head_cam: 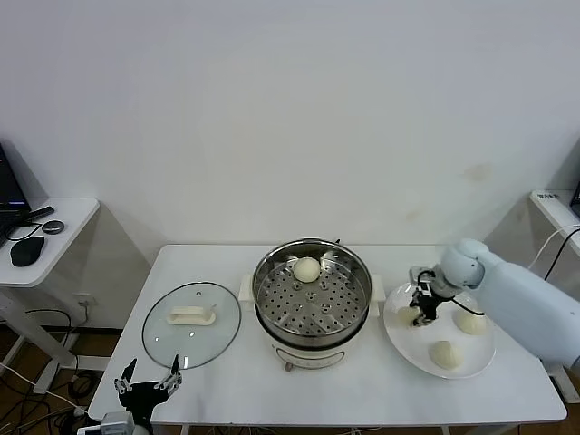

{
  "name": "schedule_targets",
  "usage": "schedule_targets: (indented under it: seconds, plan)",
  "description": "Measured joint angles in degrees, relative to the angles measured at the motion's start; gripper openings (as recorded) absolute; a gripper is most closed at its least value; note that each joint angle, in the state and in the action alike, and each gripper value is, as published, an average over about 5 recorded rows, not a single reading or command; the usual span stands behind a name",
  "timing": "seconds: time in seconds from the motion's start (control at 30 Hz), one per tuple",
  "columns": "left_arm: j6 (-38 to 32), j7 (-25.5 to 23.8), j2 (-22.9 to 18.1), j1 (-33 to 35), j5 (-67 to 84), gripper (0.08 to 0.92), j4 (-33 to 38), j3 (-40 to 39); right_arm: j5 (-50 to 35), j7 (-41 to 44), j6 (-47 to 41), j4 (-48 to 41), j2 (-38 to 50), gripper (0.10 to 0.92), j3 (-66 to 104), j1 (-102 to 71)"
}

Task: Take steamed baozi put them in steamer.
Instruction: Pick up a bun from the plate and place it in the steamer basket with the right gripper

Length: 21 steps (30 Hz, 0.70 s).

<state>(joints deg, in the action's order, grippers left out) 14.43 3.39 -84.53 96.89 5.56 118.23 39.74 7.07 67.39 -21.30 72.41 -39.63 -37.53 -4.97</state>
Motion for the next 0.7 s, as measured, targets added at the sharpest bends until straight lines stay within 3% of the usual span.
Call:
schedule_targets:
  seconds: [0.33, 0.7]
  plan:
    - [0.1, 0.3, -0.1, -0.6, -1.1, 0.823, 1.0, -0.6, -11.5, 2.3, -2.9, 5.9, 2.7, 0.441, -14.8, 19.9]
    - [1.9, 0.9, 0.4, -0.6, -2.5, 0.823, 2.8, -0.6, -27.8, 2.6, -8.1, 10.2, -4.6, 0.441, -31.4, 41.3]
